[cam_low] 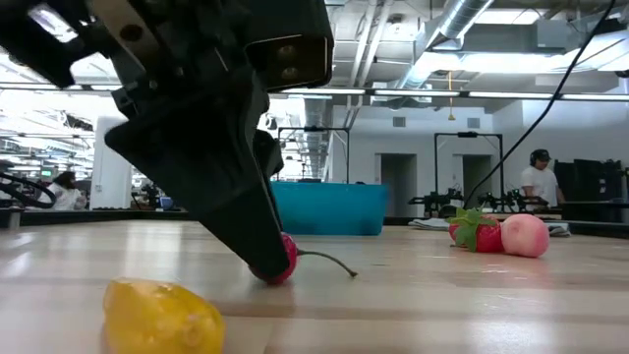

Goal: Pick and placing Produce into tupperware
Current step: Put the red cherry into the blue bin

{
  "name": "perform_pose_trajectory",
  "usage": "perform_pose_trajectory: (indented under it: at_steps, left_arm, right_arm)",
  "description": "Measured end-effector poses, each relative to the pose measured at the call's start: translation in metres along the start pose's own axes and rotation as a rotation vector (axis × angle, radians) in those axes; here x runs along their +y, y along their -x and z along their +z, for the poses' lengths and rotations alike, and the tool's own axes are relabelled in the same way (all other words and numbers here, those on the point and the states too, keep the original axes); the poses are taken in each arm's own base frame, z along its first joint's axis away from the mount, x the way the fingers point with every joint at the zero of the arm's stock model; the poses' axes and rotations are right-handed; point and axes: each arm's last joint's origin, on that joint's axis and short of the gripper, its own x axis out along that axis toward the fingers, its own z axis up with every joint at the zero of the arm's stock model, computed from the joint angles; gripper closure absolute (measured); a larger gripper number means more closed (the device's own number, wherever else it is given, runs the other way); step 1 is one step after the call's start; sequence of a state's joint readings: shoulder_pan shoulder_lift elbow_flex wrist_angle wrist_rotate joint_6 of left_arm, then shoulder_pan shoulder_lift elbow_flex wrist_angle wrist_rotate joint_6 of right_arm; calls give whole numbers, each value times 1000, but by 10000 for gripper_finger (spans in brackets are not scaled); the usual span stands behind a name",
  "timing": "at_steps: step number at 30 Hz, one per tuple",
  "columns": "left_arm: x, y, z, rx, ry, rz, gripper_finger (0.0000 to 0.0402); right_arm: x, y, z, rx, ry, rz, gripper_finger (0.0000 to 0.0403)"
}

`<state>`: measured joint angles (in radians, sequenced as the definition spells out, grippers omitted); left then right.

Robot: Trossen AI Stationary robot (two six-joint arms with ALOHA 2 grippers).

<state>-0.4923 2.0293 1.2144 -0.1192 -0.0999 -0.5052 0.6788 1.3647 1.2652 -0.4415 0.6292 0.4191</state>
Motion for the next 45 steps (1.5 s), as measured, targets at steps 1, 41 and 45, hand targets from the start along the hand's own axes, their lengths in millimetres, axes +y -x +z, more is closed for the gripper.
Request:
perform_pose_trajectory:
  at_steps: [1,41,45]
  left_arm:
    - [0,0,0,-8,-8,14,289]
    - [23,122,14,-14,-564,910,345]
    - [29,127,15,-12,-565,974,345]
  right_arm:
    - [0,0,0,0,0,0,184]
    - [0,3,-7,55,23,-16,184]
    - [0,2,-7,54,23,-17,184]
